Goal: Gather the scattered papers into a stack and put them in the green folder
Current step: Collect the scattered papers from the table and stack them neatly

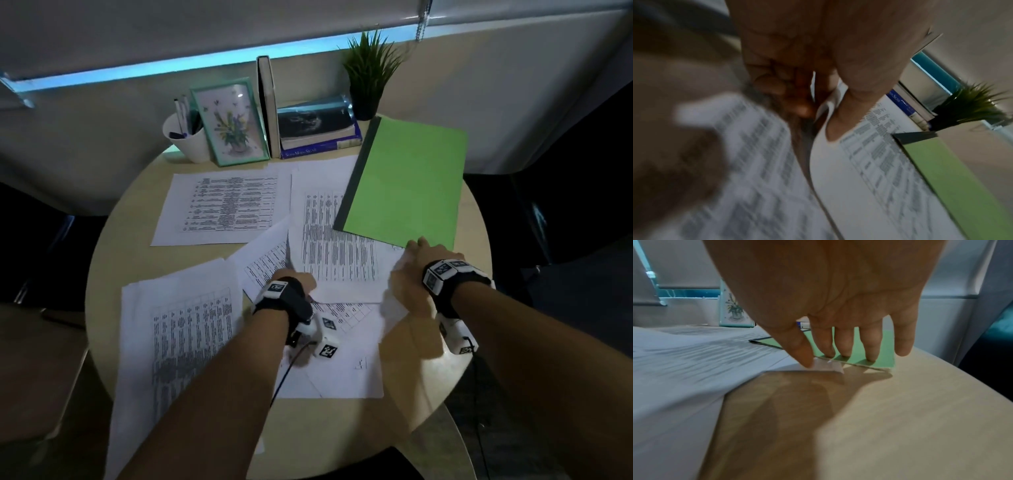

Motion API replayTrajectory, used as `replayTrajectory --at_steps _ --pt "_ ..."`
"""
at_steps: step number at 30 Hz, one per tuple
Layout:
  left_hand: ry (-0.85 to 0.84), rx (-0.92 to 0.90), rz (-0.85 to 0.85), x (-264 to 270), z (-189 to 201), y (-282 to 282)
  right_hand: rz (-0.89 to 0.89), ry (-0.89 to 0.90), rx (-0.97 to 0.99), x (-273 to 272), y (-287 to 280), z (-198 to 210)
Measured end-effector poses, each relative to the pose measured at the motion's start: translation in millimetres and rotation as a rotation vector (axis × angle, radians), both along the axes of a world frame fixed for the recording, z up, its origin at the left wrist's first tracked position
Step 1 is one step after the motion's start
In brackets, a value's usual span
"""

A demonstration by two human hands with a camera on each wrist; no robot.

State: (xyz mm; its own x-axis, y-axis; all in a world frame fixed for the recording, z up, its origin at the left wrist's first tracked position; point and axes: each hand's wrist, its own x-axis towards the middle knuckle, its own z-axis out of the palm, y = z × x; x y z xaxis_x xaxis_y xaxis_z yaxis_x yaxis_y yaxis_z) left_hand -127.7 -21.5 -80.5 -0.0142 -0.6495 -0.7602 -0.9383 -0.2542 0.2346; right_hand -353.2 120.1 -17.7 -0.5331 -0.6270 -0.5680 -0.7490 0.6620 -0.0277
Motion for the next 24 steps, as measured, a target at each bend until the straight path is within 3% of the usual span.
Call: replayTrajectory --at_steps 3,6,8,13,15,17,21,24 --pt "0.0 -0.036 -0.01 23 35 6 -0.007 0.092 -0.037 2 -11 6" --pt "0.099 -0.452 0.031 35 54 1 0.019 0.129 -0.134 17 -26 5" --pt "0.207 -0.57 0.069 38 60 -14 0.011 0.083 -0.216 31 -36 3" --pt "0.282 -0.523 0.075 30 57 -58 -0.2 -0.111 -0.26 62 -61 -5" --pt "0.244 -0.52 -0.037 22 54 -66 -0.434 -0.092 -0.168 82 -61 -13" --pt "0.11 -0.498 -0.163 21 45 -70 -0.558 -0.101 -0.009 102 -58 -22" --pt "-0.135 -0.349 -0.323 35 27 -69 -0.565 -0.062 -0.019 114 -60 -32" --pt "-0.138 -0.432 -0.44 31 29 -58 -0.487 -0.038 -0.085 117 -65 -34"
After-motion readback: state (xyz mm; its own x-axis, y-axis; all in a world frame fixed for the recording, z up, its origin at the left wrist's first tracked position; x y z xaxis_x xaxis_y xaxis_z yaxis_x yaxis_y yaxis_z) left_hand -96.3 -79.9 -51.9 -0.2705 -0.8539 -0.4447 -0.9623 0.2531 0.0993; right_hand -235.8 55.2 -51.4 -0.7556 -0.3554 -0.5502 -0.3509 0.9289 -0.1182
